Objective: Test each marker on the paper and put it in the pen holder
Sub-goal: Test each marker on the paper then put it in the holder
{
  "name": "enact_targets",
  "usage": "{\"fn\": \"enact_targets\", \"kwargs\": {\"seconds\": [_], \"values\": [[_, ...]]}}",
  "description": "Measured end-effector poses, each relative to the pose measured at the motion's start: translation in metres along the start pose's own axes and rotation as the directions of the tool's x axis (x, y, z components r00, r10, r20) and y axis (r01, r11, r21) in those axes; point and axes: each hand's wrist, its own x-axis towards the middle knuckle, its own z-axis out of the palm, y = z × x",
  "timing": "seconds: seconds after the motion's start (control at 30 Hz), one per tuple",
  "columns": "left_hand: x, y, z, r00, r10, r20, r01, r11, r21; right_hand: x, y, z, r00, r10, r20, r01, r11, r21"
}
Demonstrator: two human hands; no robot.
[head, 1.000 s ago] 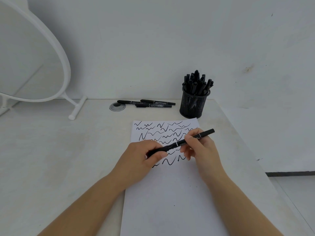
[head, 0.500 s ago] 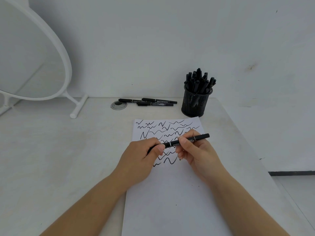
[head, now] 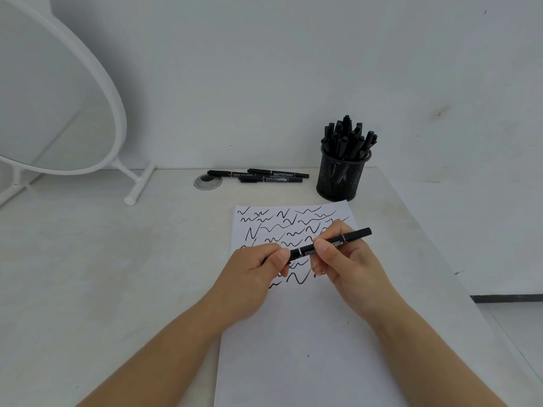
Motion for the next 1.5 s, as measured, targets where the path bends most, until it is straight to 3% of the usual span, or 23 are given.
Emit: {"fn": "enact_targets", "kwargs": {"seconds": [0.3, 0.43, 0.53, 0.6, 0.67, 0.73, 0.77, 0.87, 1.07, 1.17, 1.27, 1.37, 1.5], "values": [[0.006, -0.001, -0.008, 0.998, 0.047, 0.049, -0.05, 0.997, 0.063, 0.004, -0.003, -0.002, 0.996, 0.049, -0.074, -0.055, 0.995, -0.083], [0.007, -0.009, -0.017, 1.0, 0.011, 0.011, -0.011, 0.999, 0.038, 0.004, -0.005, -0.005, 0.965, -0.002, -0.264, 0.002, 1.0, 0.001], [0.01, -0.016, -0.02, 0.997, -0.044, -0.064, 0.047, 0.998, 0.046, 0.006, -0.008, -0.01, 0.935, -0.08, -0.346, -0.012, 0.967, -0.256], [0.012, -0.018, -0.021, 0.992, -0.045, -0.116, 0.05, 0.998, 0.042, 0.005, -0.008, -0.007, 0.946, -0.164, -0.279, -0.019, 0.832, -0.554], [0.012, -0.017, -0.02, 0.987, -0.017, -0.162, 0.022, 0.999, 0.028, 0.004, -0.009, 0.002, 0.977, -0.203, -0.061, 0.068, 0.57, -0.819], [0.013, -0.013, -0.017, 0.98, 0.03, -0.195, -0.027, 0.999, 0.018, 0.006, -0.008, 0.011, 0.963, -0.219, 0.158, 0.224, 0.322, -0.92], [0.013, -0.01, -0.016, 0.978, 0.062, -0.2, -0.058, 0.998, 0.025, 0.007, -0.009, 0.014, 0.952, -0.21, 0.222, 0.273, 0.262, -0.926], [0.011, 0.001, -0.015, 0.963, 0.193, -0.187, -0.174, 0.978, 0.111, 0.014, -0.019, 0.022, 0.944, -0.158, 0.29, 0.32, 0.22, -0.922], [0.027, 0.019, -0.021, 0.903, 0.409, -0.133, -0.303, 0.823, 0.481, 0.03, -0.041, 0.013, 0.943, -0.107, 0.314, 0.329, 0.181, -0.927], [0.05, 0.021, -0.031, 0.926, 0.361, -0.11, -0.254, 0.811, 0.528, 0.044, -0.057, 0.0, 0.962, -0.135, 0.237, 0.258, 0.169, -0.951], [0.085, 0.007, -0.046, 0.969, 0.225, -0.106, -0.117, 0.788, 0.604, 0.064, -0.081, -0.024, 0.953, -0.303, 0.012, 0.116, 0.328, -0.938], [0.122, -0.013, -0.064, 0.986, 0.116, -0.119, -0.001, 0.721, 0.693, 0.08, -0.108, -0.042, 0.854, -0.474, -0.216, 0.108, 0.567, -0.817], [0.161, -0.035, -0.075, 0.991, 0.076, -0.106, 0.028, 0.668, 0.744, 0.092, -0.12, -0.056, 0.757, -0.58, -0.3, 0.158, 0.608, -0.778]]}}
